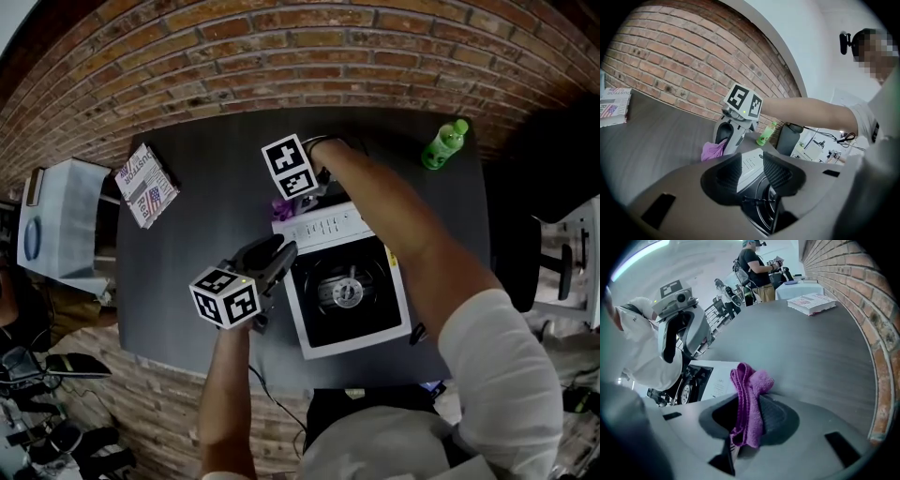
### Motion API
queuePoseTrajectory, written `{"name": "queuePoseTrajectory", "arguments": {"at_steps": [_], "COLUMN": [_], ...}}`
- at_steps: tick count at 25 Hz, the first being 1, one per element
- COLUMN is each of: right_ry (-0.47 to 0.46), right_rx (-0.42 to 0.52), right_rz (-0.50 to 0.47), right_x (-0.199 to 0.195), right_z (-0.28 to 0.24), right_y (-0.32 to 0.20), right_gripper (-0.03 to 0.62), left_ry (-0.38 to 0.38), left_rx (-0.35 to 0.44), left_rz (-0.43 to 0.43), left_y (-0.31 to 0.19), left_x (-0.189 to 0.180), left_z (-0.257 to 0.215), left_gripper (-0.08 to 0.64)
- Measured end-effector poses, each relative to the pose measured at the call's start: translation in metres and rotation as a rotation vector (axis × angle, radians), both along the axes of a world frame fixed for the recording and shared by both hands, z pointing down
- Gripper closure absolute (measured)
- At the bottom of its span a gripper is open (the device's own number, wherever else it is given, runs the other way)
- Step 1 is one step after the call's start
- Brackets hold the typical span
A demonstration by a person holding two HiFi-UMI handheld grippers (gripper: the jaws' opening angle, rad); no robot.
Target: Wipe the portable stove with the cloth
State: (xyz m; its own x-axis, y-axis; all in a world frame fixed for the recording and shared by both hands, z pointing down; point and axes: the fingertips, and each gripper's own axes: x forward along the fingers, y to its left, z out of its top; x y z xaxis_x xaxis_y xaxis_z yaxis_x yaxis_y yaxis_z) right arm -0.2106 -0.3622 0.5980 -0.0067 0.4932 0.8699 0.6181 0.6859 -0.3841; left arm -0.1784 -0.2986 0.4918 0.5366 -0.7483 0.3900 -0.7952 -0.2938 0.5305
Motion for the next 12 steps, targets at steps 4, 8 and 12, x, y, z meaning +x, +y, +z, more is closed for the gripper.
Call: {"name": "queuePoseTrajectory", "arguments": {"at_steps": [4, 8, 12], "right_ry": [0.025, 0.045, 0.046], "right_rx": [0.023, 0.047, 0.049], "right_rz": [-0.029, -0.056, -0.047], "right_x": [0.013, 0.025, 0.033], "right_z": [-0.003, -0.008, -0.007], "right_y": [-0.006, -0.011, -0.014], "right_gripper": [0.476, 0.477, 0.479], "left_ry": [-0.002, -0.005, -0.006], "left_rx": [0.000, 0.005, 0.007], "left_rz": [0.007, 0.012, 0.022], "left_y": [0.001, 0.000, -0.001], "left_x": [0.003, 0.007, 0.014], "left_z": [-0.002, -0.006, -0.007], "left_gripper": [0.411, 0.411, 0.411]}}
